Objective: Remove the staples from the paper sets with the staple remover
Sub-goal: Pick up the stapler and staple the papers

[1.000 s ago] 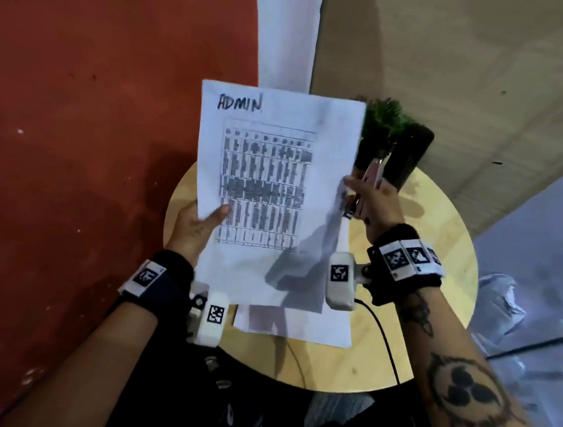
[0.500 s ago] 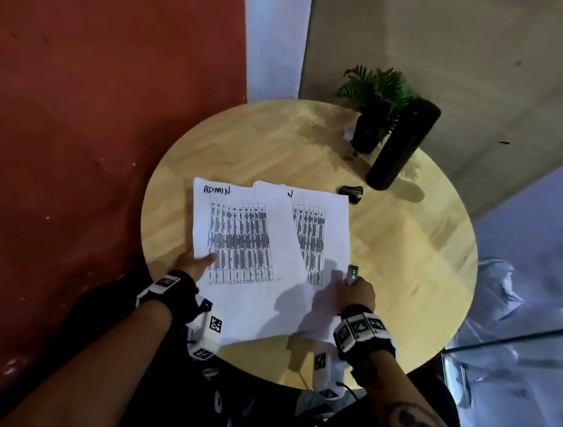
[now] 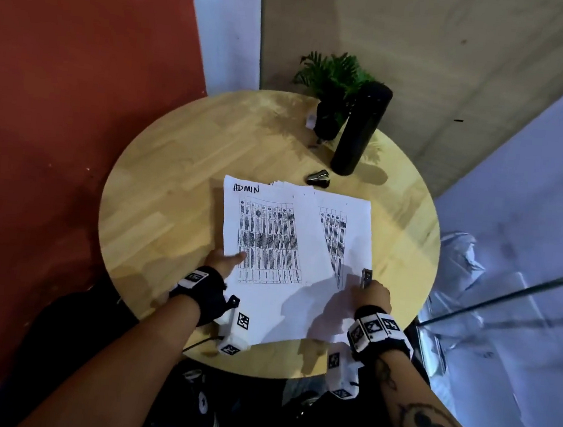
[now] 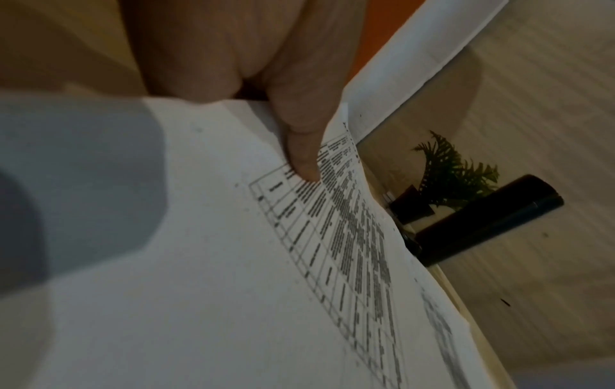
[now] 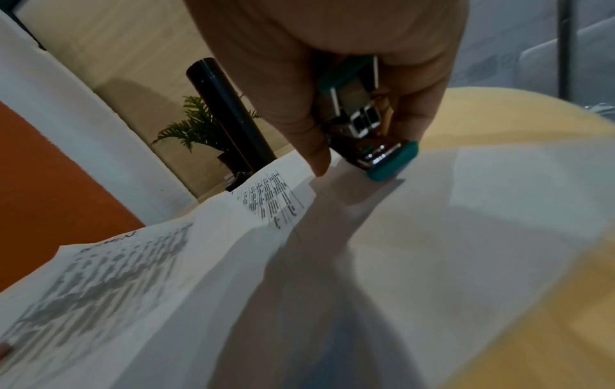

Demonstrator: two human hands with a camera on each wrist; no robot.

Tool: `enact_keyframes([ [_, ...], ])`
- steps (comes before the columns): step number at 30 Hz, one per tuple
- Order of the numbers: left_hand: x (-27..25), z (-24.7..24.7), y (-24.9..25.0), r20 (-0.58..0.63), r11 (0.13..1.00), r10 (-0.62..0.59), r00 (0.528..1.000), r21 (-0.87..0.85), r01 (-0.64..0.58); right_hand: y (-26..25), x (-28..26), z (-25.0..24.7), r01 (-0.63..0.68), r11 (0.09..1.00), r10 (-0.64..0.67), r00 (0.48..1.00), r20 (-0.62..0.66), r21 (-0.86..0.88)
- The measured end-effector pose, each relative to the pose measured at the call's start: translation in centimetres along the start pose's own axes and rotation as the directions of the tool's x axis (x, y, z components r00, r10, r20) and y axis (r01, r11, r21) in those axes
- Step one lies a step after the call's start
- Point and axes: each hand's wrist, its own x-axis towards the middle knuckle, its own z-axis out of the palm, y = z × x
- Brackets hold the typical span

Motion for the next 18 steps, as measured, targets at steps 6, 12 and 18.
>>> enact_keyframes([
  [6,1.8,-10.2,1.6,-0.185,0.982,0.088,0.979,0.18,-0.054,0.2,-0.6,0.8,0.017,0.999,-0.02,0.998,-0.061,-0.042],
  [12,2.8,-15.9,2.4,-0.278,0.921,0.14,0.95,0.39,-0.022,1.1,-0.3,1.5,0.085,0.995,-0.092,0.986,-0.139,-0.055],
  [18,3.7,-15.3,3.5,-0.405,0.913,0.076,0.911,0.396,0.1,1.6,0.0,1.7,0.092,0.995,-0.099,0.98,-0.174,-0.05],
])
